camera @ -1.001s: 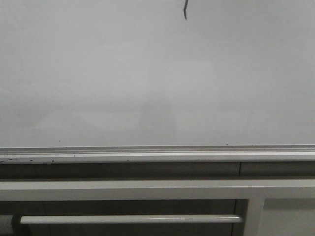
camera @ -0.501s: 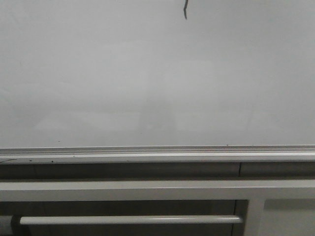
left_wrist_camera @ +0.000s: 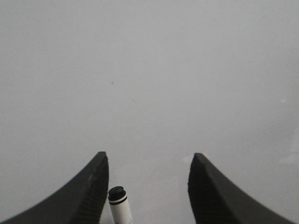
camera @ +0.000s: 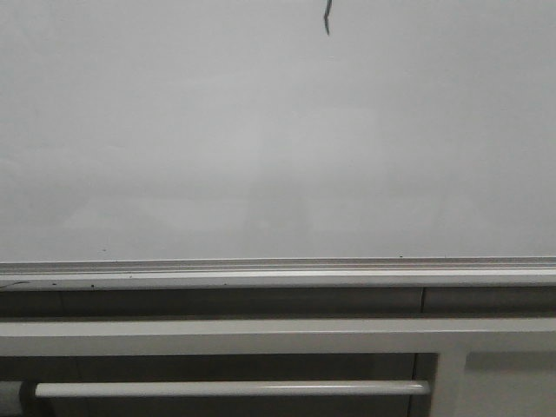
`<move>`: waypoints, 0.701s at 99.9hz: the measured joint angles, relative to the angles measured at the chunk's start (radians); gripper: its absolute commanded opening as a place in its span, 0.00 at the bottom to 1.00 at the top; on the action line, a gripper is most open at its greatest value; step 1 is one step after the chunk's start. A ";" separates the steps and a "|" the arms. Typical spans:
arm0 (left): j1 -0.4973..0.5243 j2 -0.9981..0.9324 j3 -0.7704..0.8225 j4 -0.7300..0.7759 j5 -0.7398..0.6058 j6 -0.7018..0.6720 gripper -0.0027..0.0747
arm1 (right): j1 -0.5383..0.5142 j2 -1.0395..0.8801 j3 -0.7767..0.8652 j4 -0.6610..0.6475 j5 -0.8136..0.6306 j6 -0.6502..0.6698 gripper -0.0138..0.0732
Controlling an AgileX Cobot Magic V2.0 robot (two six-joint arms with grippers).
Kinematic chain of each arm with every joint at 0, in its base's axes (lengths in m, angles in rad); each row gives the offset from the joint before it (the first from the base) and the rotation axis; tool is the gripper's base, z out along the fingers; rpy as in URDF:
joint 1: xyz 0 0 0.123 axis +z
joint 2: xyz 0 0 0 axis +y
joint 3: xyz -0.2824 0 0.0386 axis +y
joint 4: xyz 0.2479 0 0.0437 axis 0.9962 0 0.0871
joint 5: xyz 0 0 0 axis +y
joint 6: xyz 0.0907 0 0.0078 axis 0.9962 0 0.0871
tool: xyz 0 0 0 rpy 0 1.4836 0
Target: Write number 1 on whiteboard
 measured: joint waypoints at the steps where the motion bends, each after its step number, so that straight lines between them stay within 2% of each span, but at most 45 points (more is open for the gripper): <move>1: 0.000 -0.004 0.000 -0.002 0.000 0.000 0.34 | 0.000 0.000 0.000 -0.001 -0.005 0.000 0.42; 14: 0.000 -0.016 0.000 -0.004 0.009 0.000 0.04 | 0.000 -0.033 0.020 0.004 -0.079 0.000 0.07; 16: 0.000 -0.016 0.000 -0.004 0.016 0.000 0.01 | 0.000 -0.039 0.028 0.004 -0.087 0.000 0.08; 38: 0.000 -0.016 0.000 -0.004 0.056 -0.036 0.01 | 0.000 -0.133 0.146 0.013 -0.199 -0.001 0.09; 70: 0.000 -0.016 0.088 0.012 0.063 -0.073 0.01 | 0.000 -0.428 0.435 0.023 -0.349 -0.001 0.09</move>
